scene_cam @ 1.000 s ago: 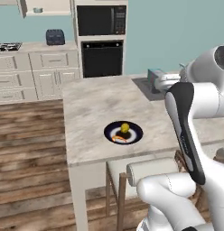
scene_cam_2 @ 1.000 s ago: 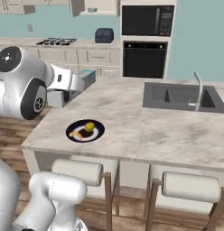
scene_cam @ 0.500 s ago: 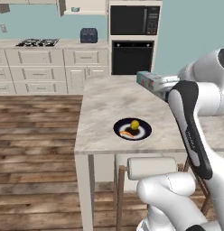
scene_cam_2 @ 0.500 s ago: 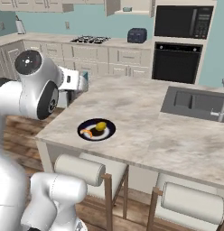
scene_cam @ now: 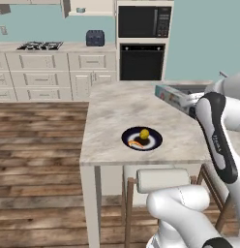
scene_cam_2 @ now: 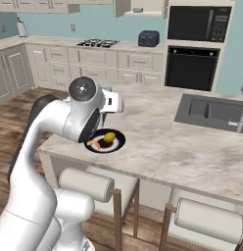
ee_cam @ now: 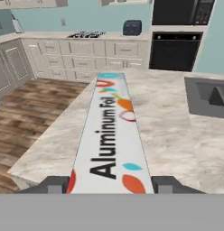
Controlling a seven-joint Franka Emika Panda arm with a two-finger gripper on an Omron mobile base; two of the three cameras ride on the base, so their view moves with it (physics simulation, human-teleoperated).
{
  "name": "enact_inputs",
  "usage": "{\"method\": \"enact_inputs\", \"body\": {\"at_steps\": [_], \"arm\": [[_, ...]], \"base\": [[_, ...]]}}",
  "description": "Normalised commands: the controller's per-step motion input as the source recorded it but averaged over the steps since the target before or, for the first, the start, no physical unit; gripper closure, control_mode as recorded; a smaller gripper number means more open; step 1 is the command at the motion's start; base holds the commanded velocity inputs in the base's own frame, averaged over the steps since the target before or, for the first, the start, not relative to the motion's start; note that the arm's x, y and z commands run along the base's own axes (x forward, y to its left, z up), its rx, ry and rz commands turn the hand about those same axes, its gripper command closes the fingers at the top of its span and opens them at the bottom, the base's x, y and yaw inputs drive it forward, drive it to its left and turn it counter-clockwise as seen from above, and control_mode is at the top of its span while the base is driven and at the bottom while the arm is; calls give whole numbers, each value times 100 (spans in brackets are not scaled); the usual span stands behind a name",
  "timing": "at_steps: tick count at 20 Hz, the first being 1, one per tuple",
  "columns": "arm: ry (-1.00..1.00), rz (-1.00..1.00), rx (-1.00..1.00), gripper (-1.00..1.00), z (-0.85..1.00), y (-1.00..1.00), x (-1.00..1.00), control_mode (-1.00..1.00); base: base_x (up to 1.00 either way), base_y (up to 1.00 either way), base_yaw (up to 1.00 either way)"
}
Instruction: Retrieve the tupperware and aluminum foil from the cabinet and place them on the dining counter near the plate with lemon and shrimp to prepare for storing leftovers.
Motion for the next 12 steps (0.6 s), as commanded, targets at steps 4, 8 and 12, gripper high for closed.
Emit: {"method": "enact_inputs", "body": {"at_steps": [4,8,12], "arm": [[14,-25,0,100,-79,-60,54,-100],[15,-11,0,100,-81,-56,61,-100],[4,0,3,100,-63,-42,61,-100]], "base": [[0,0,0],[0,0,0],[0,0,0]]}}
